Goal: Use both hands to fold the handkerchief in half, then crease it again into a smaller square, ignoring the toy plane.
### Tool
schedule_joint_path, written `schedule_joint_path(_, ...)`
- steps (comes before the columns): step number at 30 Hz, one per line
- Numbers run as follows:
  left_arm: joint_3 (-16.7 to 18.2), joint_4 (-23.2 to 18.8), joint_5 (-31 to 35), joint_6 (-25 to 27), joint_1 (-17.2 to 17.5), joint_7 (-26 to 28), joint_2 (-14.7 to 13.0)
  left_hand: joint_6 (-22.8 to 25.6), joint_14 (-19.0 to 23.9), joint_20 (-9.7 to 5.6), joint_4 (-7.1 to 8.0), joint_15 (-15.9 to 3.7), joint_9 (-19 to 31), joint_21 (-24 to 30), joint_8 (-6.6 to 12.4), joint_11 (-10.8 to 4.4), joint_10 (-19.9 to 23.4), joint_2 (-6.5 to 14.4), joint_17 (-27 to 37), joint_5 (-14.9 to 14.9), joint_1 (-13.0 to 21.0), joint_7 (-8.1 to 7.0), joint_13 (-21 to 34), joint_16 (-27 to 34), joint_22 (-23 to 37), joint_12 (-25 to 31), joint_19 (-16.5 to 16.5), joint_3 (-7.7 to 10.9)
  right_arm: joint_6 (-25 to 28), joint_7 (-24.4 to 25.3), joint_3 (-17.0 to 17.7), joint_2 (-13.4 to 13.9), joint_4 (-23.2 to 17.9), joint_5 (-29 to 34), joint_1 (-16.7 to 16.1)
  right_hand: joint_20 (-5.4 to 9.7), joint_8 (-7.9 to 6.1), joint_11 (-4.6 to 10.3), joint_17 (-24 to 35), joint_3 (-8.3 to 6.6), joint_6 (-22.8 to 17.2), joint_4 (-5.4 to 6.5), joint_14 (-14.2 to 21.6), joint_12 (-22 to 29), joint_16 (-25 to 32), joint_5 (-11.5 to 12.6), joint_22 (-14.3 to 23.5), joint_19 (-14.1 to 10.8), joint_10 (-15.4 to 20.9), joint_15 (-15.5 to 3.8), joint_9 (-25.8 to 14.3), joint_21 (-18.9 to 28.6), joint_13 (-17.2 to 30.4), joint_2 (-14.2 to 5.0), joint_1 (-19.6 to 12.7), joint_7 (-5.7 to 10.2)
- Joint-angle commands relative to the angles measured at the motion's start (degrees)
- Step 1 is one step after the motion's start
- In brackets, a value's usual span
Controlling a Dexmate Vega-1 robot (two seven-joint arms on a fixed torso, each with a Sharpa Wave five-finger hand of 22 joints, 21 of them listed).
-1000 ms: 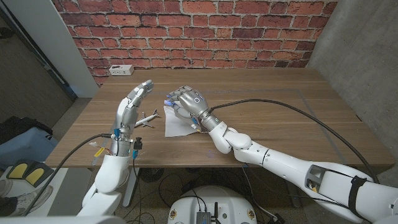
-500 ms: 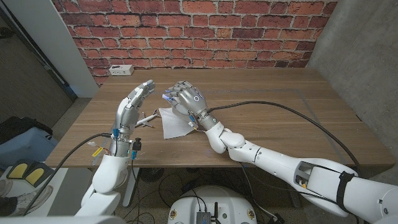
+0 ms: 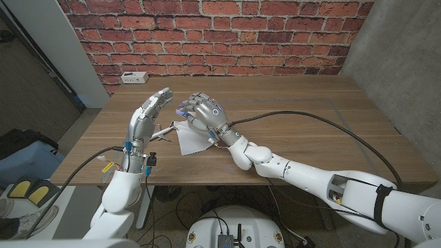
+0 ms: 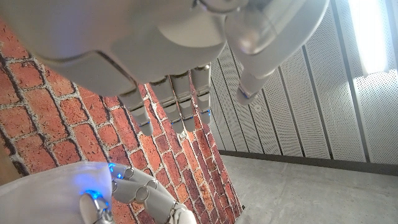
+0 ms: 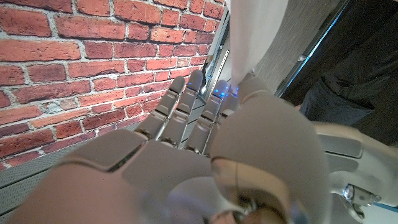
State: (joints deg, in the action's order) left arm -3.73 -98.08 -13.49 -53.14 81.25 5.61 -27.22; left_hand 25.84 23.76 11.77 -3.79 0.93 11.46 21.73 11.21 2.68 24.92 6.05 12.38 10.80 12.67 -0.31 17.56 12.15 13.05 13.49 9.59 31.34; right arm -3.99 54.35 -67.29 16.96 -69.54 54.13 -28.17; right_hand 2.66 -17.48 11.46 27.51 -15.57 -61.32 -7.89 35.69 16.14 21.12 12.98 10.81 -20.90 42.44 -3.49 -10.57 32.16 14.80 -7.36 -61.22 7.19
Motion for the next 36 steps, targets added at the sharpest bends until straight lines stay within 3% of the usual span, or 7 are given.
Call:
schedule_joint_path(1, -0.4, 0.5, -1.0, 0.1, -0.8, -0.8, 0.1, 0.0, 0.2, 0.28, 0.1, 0.08, 0.0, 0.0, 0.07, 0.07, 0.1, -0.1, 0.3, -0.2, -0.7, -0.13, 0.1, 0.6, 0.0, 0.1, -0.1, 0.01, -2.2, -7.8, -2.2, 3.4, -3.0, 2.7, 1.1, 2.26, 0.43, -0.12, 0.3, 0.31, -1.2, -0.15, 0.0, -0.2, -0.1, 0.3, 0.1, -0.7, -0.6, -9.8, -0.2, 0.3, 0.2, -0.11, -0.8, 1.54)
schedule_joint_path(5, -0.3, 0.5, -0.7, 0.0, -0.9, -0.7, 0.1, 0.0, 0.2, 0.23, 0.05, 0.12, 0.0, 0.0, 0.1, 0.06, 0.2, -0.1, 0.3, -0.2, -0.7, -0.13, 0.1, 0.6, 0.0, 0.1, -0.1, 0.02, -1.6, -12.9, -2.7, 4.8, -5.0, 4.2, 1.3, 1.51, 1.46, -0.09, 0.5, 1.27, -0.4, 0.13, 0.0, -0.9, 0.0, 0.3, 0.1, -1.7, -1.7, -9.42, -0.1, 0.8, 0.2, 0.5, -0.4, 1.96)
schedule_joint_path(10, -0.2, 0.5, -0.6, -0.3, -1.1, -0.8, 0.3, 0.0, 0.3, 0.19, -0.02, 0.06, 0.0, 0.1, 0.12, -0.04, 0.2, -0.2, 0.3, -0.2, -0.8, -0.14, 0.1, 0.6, 0.0, 0.1, -0.1, 0.05, 0.4, -22.1, -2.7, 6.8, -8.7, 5.9, 1.2, -0.35, 7.75, -0.16, -0.2, 7.74, 15.1, 2.39, -3.5, -4.4, -3.0, 1.4, -0.1, -1.0, -8.6, -9.18, -0.2, 0.3, 0.1, 6.7, 5.7, 4.2)
schedule_joint_path(17, -0.4, 0.4, -1.0, 0.0, -1.3, -1.0, 0.2, -0.1, 0.3, 0.23, -0.02, -0.04, 0.0, 0.1, 0.12, 0.0, 0.2, -0.2, 0.2, -0.2, -1.0, -0.14, 0.1, 0.6, 0.0, 0.1, -0.1, 0.1, -1.2, -30.0, -1.1, 8.4, -11.3, 3.9, 1.2, -3.0, 7.13, -2.68, -0.4, 17.8, 27.8, 8.83, -7.0, -4.8, -5.3, 3.8, -0.1, 1.1, -14.3, -8.62, -0.6, -2.0, 0.7, 13.05, 19.6, 4.07)
schedule_joint_path(22, -0.3, 0.5, -0.6, 0.5, -1.5, -0.8, 0.3, -0.1, 0.3, 0.25, -0.02, 0.03, -0.1, 0.1, 0.13, 0.04, 0.2, -0.2, 0.2, -0.2, -1.1, -0.1, 0.1, 0.6, 0.0, 0.1, -0.1, 0.12, -3.0, -35.3, 0.7, 9.3, -12.5, 1.4, 1.1, -6.09, 6.99, -6.23, 0.0, 21.98, 31.4, 11.98, -9.9, -5.1, -6.1, 4.4, -0.1, 3.3, -16.9, -6.84, -0.7, -3.7, 0.5, 14.46, 26.1, 2.08)
schedule_joint_path(28, 0.0, 0.0, 0.0, 3.7, -1.4, 0.9, 0.6, -0.1, 0.3, 0.29, -0.04, 0.12, -0.1, 0.1, 0.18, 0.11, 0.0, 0.0, 0.2, -0.1, -1.1, 0.02, 0.1, 0.6, -0.1, 0.1, -0.2, 0.3, -2.6, -35.0, 3.7, 8.7, -12.3, -2.2, -1.2, -7.68, 6.08, -7.23, 0.5, 21.9, 30.2, 14.29, -9.5, -4.6, -5.5, 5.6, -0.1, 2.7, -16.8, -5.48, -0.7, -4.0, 0.3, 10.32, 28.8, 0.38)
schedule_joint_path(36, 0.3, -0.5, 2.1, 7.4, -1.3, 3.3, 0.6, 0.1, 0.2, 0.36, -0.67, 0.18, -0.1, 0.1, 0.31, -0.01, 0.1, 0.4, 0.0, 0.0, -0.4, 0.18, 0.1, 0.5, -0.1, 0.1, -0.1, 0.96, -0.6, -31.6, 9.0, 7.1, -13.5, -9.6, -6.0, -7.16, 4.14, -7.45, -1.0, 14.24, 22.0, 8.98, -5.9, -3.1, -5.2, 8.4, -0.3, -0.8, -13.2, -5.76, -0.5, -4.3, -0.5, 0.41, 16.6, -2.59)
